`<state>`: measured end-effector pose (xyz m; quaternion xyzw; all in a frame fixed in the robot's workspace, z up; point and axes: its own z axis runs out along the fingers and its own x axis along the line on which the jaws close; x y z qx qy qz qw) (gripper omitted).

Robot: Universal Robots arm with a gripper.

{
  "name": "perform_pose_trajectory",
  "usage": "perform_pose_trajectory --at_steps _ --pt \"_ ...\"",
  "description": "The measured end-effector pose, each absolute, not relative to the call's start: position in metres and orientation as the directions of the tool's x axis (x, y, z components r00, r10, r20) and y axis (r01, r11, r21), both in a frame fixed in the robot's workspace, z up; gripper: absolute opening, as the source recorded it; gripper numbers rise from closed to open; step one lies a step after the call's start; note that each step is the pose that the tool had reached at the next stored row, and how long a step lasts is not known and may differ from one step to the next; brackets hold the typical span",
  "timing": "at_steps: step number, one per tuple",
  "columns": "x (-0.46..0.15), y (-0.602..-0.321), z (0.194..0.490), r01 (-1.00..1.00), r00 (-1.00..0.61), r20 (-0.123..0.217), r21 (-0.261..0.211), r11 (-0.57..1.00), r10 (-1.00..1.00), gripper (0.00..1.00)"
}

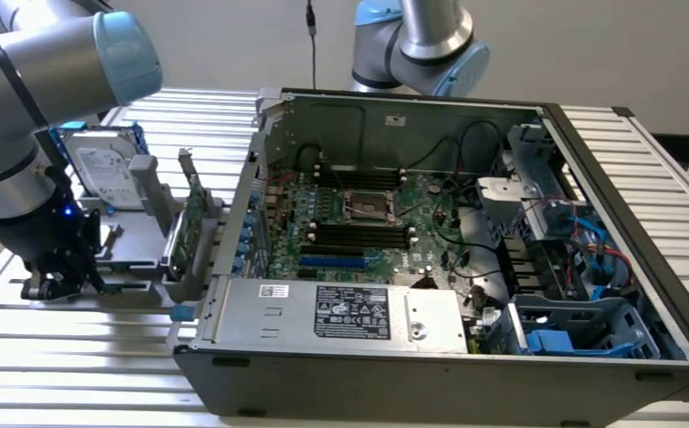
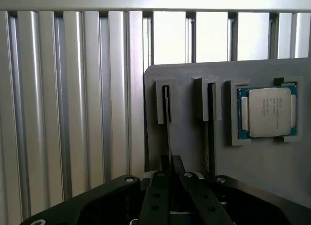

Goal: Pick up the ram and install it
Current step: 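Pick up the ram and move it above insertion slot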

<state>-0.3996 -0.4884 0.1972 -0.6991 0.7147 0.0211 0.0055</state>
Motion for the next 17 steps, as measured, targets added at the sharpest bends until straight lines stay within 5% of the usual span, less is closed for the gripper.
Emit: perform_pose_trajectory --at_steps 17 --pt "-0.3989 -0.4883 0.1975 -0.997 -0.074 -0.037 0.033 0.073 -0.997 0.13"
